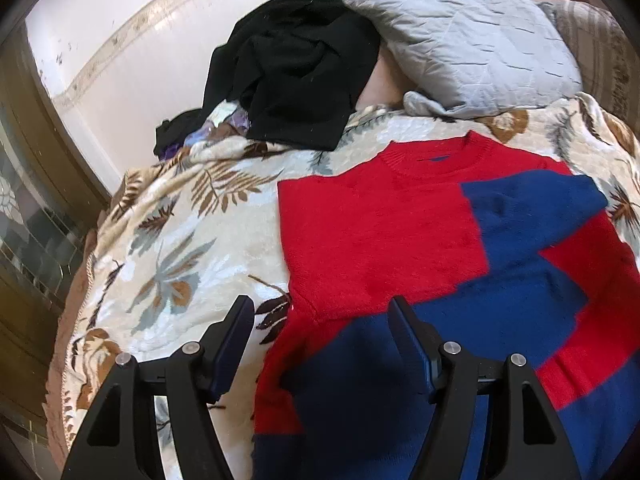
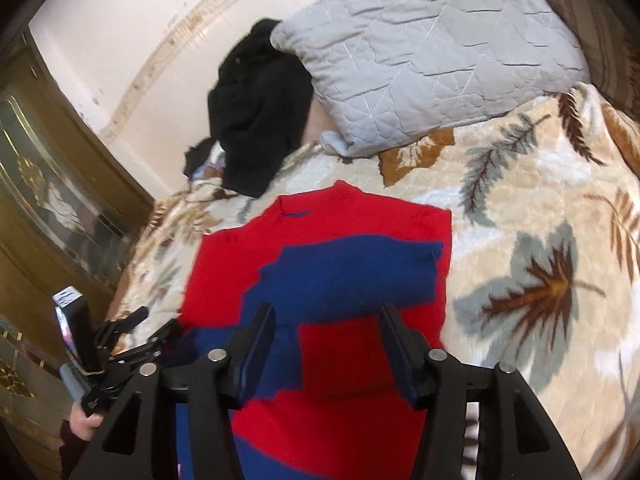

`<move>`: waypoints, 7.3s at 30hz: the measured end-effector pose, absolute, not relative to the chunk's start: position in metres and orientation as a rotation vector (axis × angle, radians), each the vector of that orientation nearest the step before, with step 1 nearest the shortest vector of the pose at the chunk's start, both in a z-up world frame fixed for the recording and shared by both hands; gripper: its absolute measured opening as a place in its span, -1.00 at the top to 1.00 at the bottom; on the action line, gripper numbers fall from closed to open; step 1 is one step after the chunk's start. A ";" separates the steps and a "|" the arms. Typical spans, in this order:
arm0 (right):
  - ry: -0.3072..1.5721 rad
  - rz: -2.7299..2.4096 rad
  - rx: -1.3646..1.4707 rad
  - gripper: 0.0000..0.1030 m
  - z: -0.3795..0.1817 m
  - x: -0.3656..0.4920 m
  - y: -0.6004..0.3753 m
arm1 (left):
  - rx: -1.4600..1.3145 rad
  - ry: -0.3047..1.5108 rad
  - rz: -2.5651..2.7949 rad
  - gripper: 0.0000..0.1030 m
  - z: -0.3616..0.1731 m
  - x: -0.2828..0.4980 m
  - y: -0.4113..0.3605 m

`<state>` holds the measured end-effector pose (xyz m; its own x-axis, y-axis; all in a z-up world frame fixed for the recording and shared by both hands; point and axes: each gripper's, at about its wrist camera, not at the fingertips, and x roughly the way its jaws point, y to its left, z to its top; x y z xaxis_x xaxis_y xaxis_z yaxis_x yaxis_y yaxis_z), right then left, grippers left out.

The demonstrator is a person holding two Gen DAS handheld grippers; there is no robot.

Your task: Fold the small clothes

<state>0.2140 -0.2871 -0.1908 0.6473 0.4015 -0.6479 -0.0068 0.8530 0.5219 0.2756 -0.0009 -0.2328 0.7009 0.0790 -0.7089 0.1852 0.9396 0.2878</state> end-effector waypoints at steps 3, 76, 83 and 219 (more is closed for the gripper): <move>0.820 0.235 0.493 -0.15 -0.187 0.197 -0.285 | 0.350 0.797 -0.067 -0.36 -0.231 0.263 -0.001; 1.231 0.421 0.614 -0.18 -0.256 0.039 -0.276 | -0.010 1.132 -0.256 -0.39 -0.279 0.066 0.123; 1.273 0.344 0.650 -0.27 -0.275 0.031 -0.287 | -0.135 1.158 -0.347 0.31 -0.284 0.071 0.126; 0.917 0.314 0.662 -0.18 -0.214 0.340 -0.277 | -0.250 0.957 -0.103 0.56 -0.249 0.343 0.054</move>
